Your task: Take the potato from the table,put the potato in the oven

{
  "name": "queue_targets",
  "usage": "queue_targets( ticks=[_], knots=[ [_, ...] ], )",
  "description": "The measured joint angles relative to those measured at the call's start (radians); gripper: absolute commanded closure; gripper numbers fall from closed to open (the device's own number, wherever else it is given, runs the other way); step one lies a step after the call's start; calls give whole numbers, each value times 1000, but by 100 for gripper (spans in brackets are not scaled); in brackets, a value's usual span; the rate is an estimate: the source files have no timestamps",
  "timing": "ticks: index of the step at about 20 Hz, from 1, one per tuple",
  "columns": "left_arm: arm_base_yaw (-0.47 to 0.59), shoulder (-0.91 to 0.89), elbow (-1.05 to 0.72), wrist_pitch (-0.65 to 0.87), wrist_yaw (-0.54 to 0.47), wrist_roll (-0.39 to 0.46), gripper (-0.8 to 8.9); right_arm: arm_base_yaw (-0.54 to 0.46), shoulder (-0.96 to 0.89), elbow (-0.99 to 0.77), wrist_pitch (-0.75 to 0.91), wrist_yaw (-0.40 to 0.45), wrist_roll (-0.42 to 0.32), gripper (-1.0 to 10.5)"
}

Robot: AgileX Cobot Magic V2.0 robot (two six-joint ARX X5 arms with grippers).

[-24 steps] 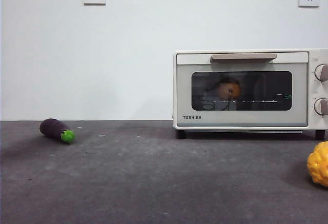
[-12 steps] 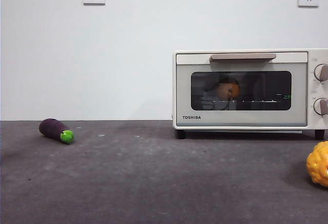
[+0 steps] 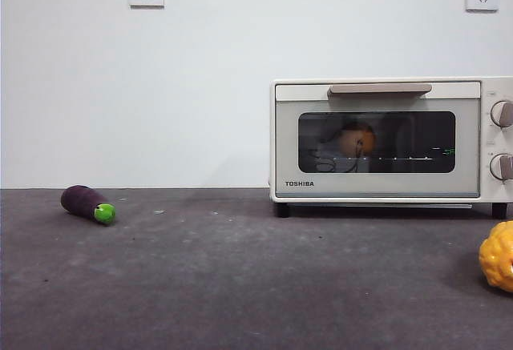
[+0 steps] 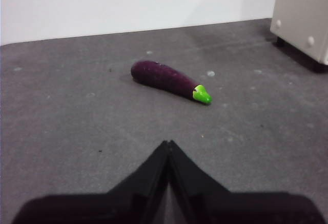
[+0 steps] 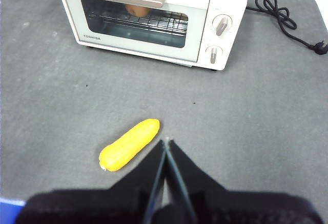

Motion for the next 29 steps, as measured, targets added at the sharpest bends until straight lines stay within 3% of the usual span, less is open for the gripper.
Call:
queue_targets(
  ticks=[29],
  knots=[
    [0,9,0,7,-8,-43,817,0,2,0,0,0,0,946]
  ],
)
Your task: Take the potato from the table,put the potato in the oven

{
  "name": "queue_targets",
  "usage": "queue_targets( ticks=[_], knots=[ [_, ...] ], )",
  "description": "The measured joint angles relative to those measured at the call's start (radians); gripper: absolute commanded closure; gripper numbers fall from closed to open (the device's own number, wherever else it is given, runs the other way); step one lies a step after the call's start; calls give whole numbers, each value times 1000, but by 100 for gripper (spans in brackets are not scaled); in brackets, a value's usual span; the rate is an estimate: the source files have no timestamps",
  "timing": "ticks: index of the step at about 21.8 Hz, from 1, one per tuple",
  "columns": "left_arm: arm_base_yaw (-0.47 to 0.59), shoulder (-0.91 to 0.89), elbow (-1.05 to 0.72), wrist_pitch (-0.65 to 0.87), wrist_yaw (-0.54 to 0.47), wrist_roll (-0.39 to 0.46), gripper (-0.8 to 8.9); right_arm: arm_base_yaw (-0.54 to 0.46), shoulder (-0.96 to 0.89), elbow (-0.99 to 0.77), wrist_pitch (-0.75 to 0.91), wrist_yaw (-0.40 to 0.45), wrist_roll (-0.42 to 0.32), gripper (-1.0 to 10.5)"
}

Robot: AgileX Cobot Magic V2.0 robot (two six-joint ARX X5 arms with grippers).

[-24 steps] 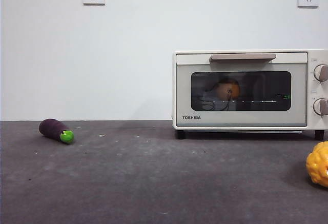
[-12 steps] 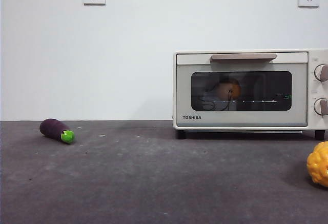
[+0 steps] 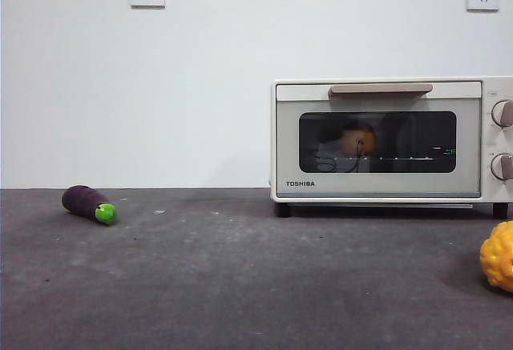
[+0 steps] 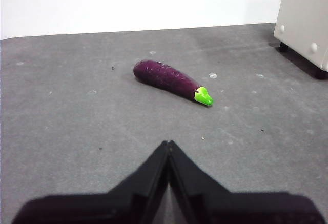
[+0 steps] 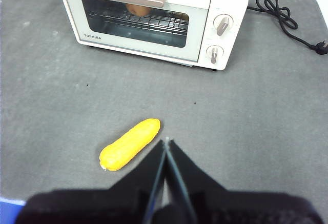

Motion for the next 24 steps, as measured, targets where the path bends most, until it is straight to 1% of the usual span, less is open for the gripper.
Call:
queue_targets(
  ticks=[3,5,7,8,10,12,13,18,21,24],
  knots=[
    [0,0,0,0,0,0,817,-8,0,0,0,0,0,946],
    [0,0,0,0,0,0,817,-33,-1,-1,14,15,-22,946],
    [0,0,0,0,0,0,817,-74,-19,-14,144,13,-39,946],
    [0,0,0,0,0,0,817,-97,-42,-40,235,-10,-48,946],
    [0,4,0,0,0,0,817,-135,-98,-122,394,-101,-76,946],
    [0,4,0,0,0,0,817,-171,-169,-249,558,-193,-124,946],
    [0,4,0,0,0,0,817,-182,-198,-302,617,-206,-147,946],
    [0,6,0,0,0,0,817,-232,-338,-576,931,-219,-247,946],
    [0,6,0,0,0,0,817,-250,-399,-731,1111,-221,-272,946],
    [0,6,0,0,0,0,817,-271,-441,-895,1300,-226,-282,946]
  ],
)
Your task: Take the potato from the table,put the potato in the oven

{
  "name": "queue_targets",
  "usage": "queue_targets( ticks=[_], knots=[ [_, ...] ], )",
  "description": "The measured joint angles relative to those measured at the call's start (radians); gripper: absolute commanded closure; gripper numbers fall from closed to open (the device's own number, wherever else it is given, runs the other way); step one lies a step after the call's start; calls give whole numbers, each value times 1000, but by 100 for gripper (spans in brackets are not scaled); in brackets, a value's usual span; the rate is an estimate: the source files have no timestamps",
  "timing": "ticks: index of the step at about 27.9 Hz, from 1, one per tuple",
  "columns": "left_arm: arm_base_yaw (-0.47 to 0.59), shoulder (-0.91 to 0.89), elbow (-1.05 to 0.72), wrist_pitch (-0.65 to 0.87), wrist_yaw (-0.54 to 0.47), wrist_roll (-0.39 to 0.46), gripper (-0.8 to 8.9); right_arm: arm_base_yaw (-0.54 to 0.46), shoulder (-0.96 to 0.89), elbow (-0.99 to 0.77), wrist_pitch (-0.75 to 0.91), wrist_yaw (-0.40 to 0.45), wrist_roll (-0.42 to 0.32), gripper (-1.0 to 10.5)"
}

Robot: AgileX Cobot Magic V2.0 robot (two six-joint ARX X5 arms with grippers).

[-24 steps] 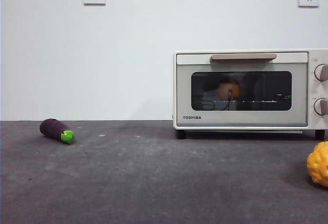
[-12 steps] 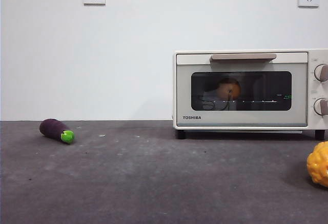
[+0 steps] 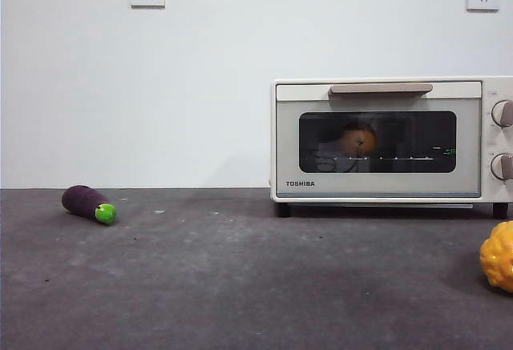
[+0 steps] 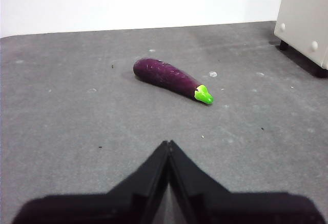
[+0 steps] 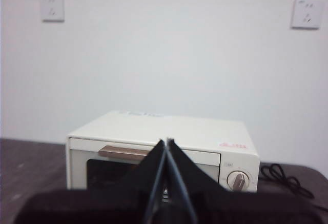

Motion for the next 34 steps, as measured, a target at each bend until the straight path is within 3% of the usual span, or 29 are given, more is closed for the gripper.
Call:
queue_targets(
  ticks=[4,11,19,29,34],
  knots=[
    [0,0,0,0,0,0,817,-38,-27,-148,129,-26,-4,946],
    [0,0,0,0,0,0,817,-166,-48,-232,117,-96,-5,946],
    [0,0,0,0,0,0,817,-317,-60,-338,162,-101,3,946],
    [0,0,0,0,0,0,817,-386,-61,-346,95,-108,9,946],
    [0,0,0,0,0,0,817,-391,-61,-346,-26,-124,8,946]
  ],
)
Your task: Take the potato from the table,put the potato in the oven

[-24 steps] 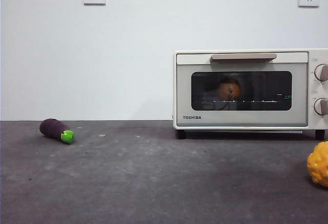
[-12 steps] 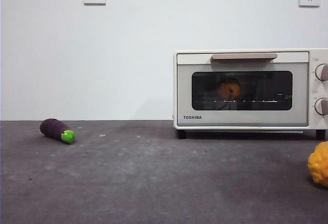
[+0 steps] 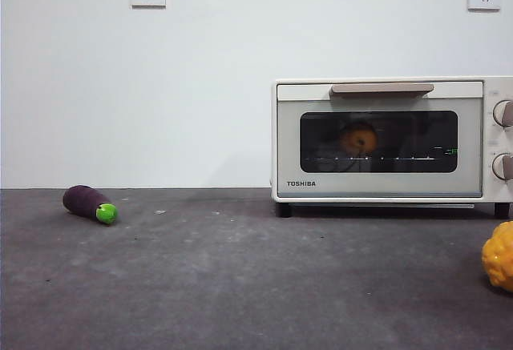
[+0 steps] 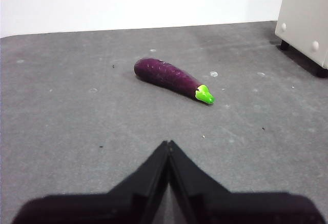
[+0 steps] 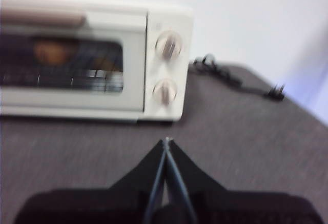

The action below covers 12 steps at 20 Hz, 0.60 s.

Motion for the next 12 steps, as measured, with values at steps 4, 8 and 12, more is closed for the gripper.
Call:
queue_targets(
  ticks=[4,8,12],
  knots=[
    [0,0,0,0,0,0,817,0,0,0,-100,-49,0,946],
    [0,0,0,0,0,0,817,0,0,0,-106,-78,0,946],
    [0,0,0,0,0,0,817,0,0,0,-106,-79,0,946]
  ],
)
